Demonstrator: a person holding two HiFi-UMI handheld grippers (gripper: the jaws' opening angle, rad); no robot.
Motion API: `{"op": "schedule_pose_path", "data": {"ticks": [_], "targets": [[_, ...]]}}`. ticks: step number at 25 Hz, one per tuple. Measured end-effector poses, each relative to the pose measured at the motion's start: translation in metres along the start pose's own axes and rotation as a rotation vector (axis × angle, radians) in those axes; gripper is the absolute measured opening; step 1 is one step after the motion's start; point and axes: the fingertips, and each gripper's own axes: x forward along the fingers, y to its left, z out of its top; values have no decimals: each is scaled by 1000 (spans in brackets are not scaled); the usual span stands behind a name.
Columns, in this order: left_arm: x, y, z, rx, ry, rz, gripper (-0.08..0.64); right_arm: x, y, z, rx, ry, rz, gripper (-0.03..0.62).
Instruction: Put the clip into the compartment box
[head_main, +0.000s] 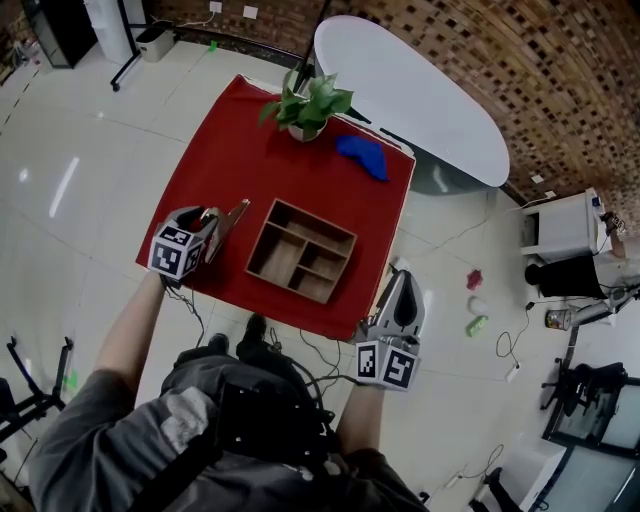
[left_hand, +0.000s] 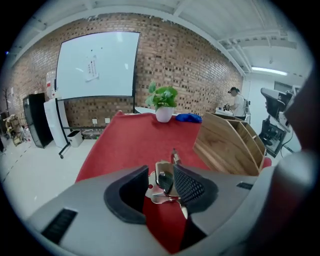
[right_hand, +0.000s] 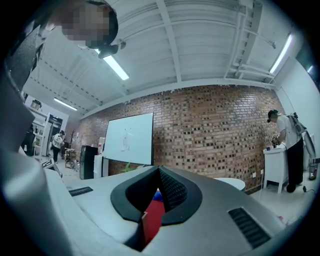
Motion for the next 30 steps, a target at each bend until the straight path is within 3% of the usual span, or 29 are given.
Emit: {"op": "schedule_pose_path", "data": {"ticks": [11,24,30], "targets": [[18,-10,0,-102,121,-128,140,13,-21,-10,13,3,7,0],[0,-45,17,-166,48,-192,46,8,-30,4,7,-26,26,0],[-6,-60,17,-135,29,-194,35,3,-31,8,3,-41,33,-2]]}}
